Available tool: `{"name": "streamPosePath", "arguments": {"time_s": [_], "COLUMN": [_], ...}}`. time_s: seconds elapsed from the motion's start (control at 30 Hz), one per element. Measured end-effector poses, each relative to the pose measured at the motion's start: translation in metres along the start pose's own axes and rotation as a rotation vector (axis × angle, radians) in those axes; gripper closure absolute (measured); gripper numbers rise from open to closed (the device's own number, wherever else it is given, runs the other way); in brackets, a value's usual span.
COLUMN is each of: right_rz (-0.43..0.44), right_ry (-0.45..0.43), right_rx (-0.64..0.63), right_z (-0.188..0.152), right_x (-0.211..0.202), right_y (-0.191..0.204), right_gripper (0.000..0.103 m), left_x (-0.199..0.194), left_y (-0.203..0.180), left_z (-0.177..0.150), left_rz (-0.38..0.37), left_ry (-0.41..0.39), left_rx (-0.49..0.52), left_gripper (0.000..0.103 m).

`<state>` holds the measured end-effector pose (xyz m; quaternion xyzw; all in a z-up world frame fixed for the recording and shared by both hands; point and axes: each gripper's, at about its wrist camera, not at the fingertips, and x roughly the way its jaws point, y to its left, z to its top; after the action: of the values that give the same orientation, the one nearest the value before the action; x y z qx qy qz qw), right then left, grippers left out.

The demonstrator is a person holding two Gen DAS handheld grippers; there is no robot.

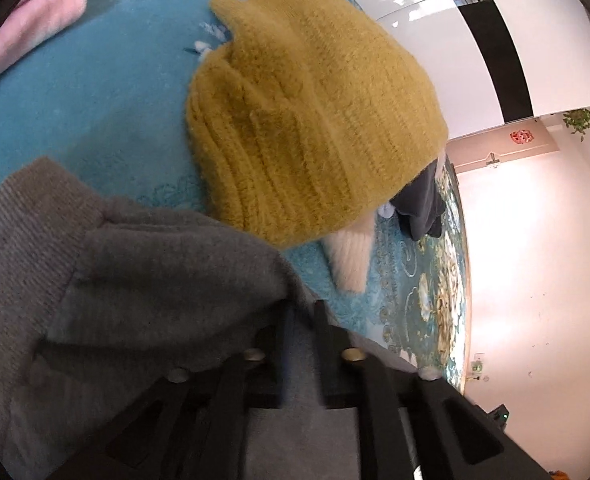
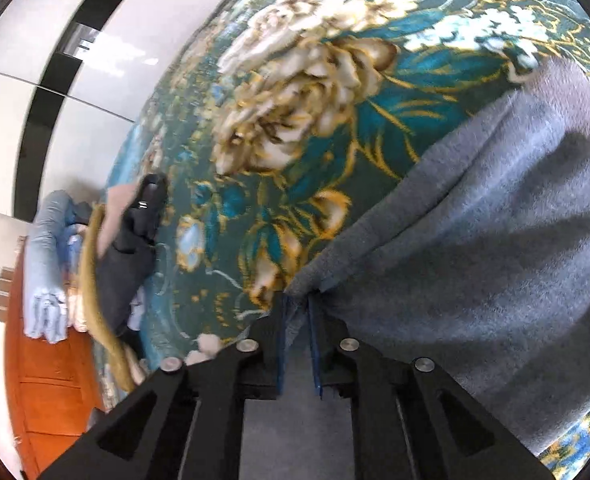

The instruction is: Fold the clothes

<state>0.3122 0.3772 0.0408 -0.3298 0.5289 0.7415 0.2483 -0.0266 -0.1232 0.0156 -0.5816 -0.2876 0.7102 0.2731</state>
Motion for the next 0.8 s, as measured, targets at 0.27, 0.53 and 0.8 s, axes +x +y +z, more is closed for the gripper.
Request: {"name": "streamPosePath", "arguments": {"time_s": [0.27,0.53,0.8], "right_rz": [0.092,-0.041,0.025], "right_ry": [-0.144,-0.147,-0.179], "right_rx": [-0.151,-0.286,-0.095], "right_z": [0.003,-0.012,-0.003], "right_x": [-0.083,-0.099,-0.106], "right_y": [-0.011,-0.048,-0.119], "right_gripper": [0.062,0.062,0.064], "left_x": [-0.046,0.001,0.039], "left_y": [-0.033,-0.096,-0.081], "left_z": [-0.032,-0.131,-0.154], "left_rz": [-0.01,0.118,0.235], "left_ry": [-0.037,0.036,0.093], "left_rx": [0.186,0.555,0.536], "left_gripper": [0.039,0.037,0.037]}}
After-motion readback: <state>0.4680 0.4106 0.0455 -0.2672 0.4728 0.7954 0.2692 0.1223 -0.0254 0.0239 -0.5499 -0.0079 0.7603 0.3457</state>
